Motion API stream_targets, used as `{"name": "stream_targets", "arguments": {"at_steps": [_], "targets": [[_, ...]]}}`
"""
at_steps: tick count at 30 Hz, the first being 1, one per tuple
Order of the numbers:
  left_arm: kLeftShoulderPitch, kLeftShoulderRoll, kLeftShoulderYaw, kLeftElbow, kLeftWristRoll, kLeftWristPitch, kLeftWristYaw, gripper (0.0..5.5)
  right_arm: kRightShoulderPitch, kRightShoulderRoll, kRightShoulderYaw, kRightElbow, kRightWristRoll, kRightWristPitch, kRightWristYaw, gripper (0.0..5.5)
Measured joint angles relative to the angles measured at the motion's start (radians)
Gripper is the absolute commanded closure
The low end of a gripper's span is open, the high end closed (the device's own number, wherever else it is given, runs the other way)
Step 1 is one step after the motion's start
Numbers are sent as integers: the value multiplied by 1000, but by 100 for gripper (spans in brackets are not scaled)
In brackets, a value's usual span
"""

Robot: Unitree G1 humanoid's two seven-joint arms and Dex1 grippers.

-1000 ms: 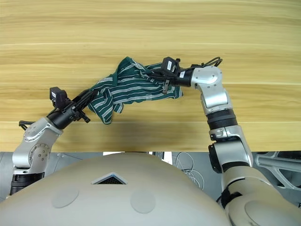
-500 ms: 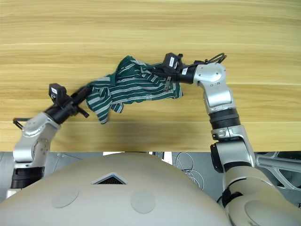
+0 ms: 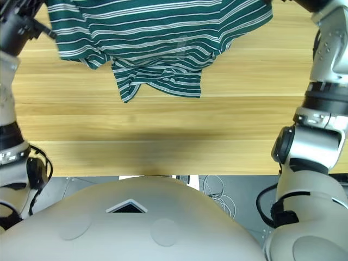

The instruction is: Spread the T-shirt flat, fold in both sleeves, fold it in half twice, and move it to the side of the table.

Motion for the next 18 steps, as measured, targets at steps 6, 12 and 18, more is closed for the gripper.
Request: {"name": "stream_targets", "arguments": {"at_steps": [6, 12, 18], "targets": [[-488, -38, -66, 641, 142, -150, -4, 548, -357, 137, 111, 518, -168, -90, -121, 550], [-932, -25, -58, 1182, 299, -366, 127, 548, -765, 200, 89, 912, -270, -142, -401, 550], [-1049, 24, -15, 1279, 366, -436, 142, 548, -865, 181, 30, 973, -313, -175, -462, 550]]}}
